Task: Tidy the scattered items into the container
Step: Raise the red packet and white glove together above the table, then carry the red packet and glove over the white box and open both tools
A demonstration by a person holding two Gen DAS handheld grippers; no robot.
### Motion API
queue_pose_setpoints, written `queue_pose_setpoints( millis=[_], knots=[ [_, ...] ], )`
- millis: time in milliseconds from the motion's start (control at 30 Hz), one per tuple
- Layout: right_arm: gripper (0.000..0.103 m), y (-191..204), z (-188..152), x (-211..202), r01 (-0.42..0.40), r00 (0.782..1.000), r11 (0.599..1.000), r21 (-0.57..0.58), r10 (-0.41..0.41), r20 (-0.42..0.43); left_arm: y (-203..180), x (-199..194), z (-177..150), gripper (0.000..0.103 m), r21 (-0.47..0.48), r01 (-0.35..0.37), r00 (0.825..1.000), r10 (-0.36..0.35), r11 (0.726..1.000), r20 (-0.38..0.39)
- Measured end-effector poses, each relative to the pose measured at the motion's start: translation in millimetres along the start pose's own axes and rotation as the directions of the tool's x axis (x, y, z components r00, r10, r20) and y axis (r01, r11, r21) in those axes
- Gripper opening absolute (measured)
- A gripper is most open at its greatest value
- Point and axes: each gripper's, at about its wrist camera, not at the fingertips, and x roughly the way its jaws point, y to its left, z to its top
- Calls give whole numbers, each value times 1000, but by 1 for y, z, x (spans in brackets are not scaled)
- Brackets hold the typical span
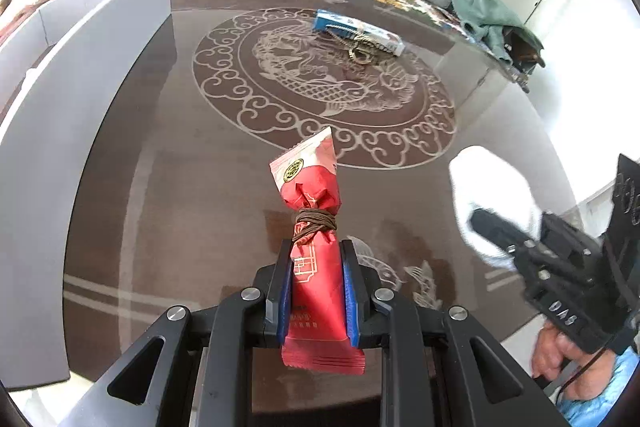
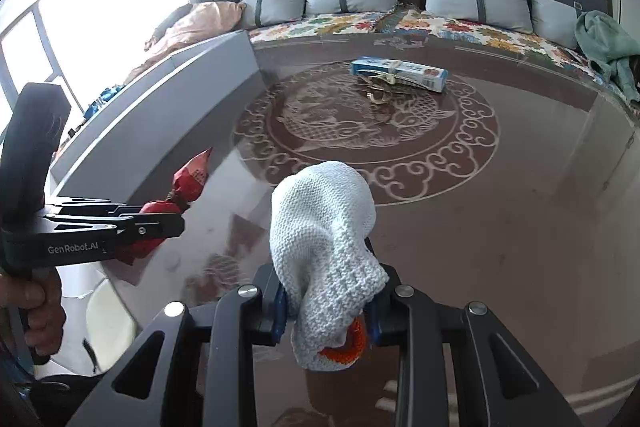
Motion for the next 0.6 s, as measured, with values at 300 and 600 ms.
queue_pose_setpoints(
  millis=[300, 600],
  knots=[
    [30, 27, 3, 3, -41, 998, 997, 60, 44, -49, 12, -53, 0, 21, -45, 78, 994, -74, 996, 78],
    [30, 121, 59, 19, -192, 981, 980, -57, 189, -47, 118, -121, 8, 21, -250, 81, 982, -34, 965, 188]
  ],
)
